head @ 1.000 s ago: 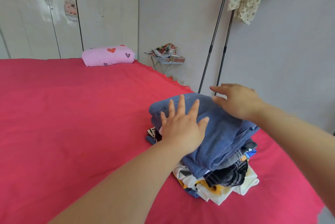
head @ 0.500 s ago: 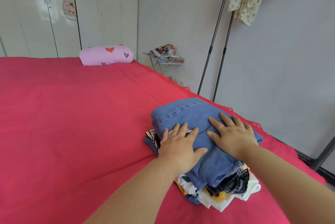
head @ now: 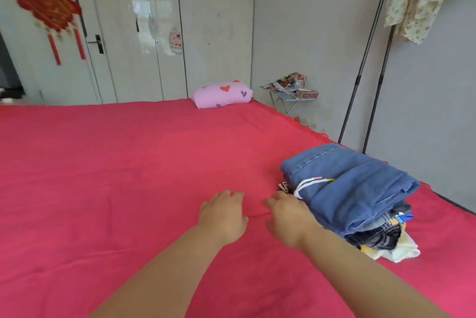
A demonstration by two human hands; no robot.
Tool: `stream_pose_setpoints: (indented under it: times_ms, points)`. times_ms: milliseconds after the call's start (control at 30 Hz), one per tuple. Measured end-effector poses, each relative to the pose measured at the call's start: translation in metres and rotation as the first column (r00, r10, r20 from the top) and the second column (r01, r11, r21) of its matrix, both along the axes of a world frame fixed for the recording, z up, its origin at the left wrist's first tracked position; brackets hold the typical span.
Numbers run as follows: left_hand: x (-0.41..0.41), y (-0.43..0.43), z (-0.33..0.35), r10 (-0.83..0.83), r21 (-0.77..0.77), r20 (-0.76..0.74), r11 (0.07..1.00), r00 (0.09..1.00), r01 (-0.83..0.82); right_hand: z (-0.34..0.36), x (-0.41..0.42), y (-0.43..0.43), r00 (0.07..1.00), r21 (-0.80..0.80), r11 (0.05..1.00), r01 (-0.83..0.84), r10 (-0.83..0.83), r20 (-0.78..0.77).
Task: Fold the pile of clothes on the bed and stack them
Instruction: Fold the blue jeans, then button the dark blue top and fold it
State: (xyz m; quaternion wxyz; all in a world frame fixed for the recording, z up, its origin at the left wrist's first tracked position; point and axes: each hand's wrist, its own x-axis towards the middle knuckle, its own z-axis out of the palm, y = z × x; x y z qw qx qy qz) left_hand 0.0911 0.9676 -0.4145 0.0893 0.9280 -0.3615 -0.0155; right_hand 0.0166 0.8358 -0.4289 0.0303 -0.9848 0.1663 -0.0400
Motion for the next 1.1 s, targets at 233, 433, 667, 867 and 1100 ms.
stream_pose_setpoints:
  times_ms: [233, 433, 667, 867, 1100]
  points:
    - [0.004, 0.18, 0.018, 0.243, 0.022, 0.003, 0.97, 0.97, -0.243, 0.006, 0.02, 0.166, 0.973, 0.056, 0.973, -0.225, 0.227, -0.036]
    - [0.003, 0.341, 0.015, 0.462, 0.036, -0.013, 0.886, 0.887, -0.461, 0.013, 0.048, 0.307, 0.895, 0.023, 0.896, -0.444, 0.444, -0.03]
    - [0.006, 0.497, -0.016, 0.656, 0.056, -0.105, 0.754, 0.747, -0.654, -0.001, 0.079, 0.45, 0.775, 0.016, 0.78, -0.625, 0.623, -0.105]
    - [0.027, 0.599, -0.041, 0.768, 0.094, -0.108, 0.641, 0.632, -0.762, -0.022, 0.106, 0.532, 0.685, 0.008, 0.697, -0.717, 0.706, -0.18]
    - [0.073, 0.703, -0.066, 0.887, 0.098, -0.025, 0.462, 0.462, -0.882, -0.045, 0.132, 0.58, 0.599, -0.012, 0.611, -0.792, 0.773, -0.211]
